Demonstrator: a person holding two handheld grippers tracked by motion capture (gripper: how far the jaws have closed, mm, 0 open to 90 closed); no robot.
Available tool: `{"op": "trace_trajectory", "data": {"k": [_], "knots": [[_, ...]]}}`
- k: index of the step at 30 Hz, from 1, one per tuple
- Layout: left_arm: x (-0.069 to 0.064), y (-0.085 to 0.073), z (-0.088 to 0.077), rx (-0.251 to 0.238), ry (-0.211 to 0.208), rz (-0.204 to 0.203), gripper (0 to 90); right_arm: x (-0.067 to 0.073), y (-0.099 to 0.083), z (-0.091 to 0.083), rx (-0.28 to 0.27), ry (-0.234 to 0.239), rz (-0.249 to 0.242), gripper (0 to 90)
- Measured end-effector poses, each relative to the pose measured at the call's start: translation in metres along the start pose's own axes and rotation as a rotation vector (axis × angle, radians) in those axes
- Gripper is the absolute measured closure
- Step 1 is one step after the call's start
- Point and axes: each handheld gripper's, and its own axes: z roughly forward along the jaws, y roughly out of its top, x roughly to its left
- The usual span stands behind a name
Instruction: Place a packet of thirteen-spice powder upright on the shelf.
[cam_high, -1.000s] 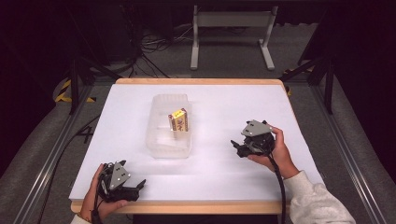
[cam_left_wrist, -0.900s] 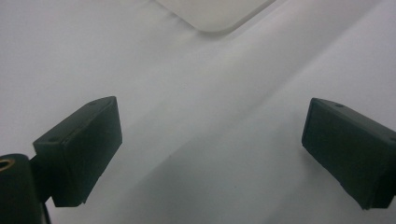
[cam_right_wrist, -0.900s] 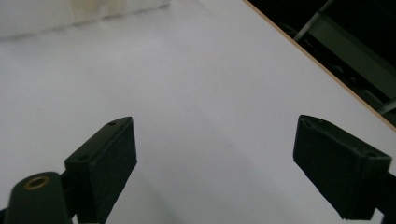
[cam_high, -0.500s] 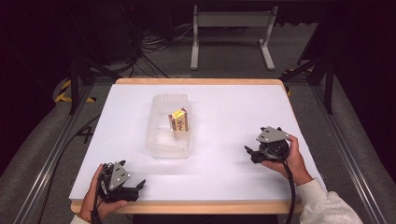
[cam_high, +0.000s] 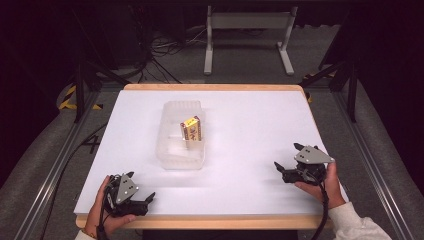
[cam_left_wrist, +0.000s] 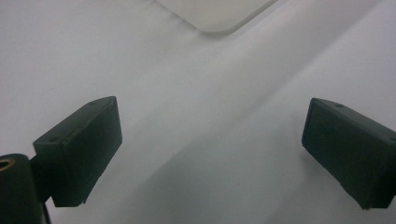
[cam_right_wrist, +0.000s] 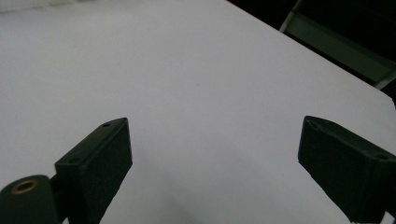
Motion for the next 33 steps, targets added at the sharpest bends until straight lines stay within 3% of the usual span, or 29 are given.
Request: {"op": "trace_trajectory", "data": {"k": [4,19,33], "knots": [[0.001,0.002,0.001,-0.016,-0.003,-0.010,5.4,0.000,-0.010,-0.006,-0.011,-0.016,0.000,10.3],[0.011,0.020,0.018,-0.069,-0.046,-0.055,5.2,-0.009,-0.051,-0.043,0.026,-0.099,0.127,10.6],[0.010,0.027,0.026,-0.061,-0.050,-0.045,5.2,-0.009,-0.056,-0.052,0.026,-0.120,0.142,10.4]]}}
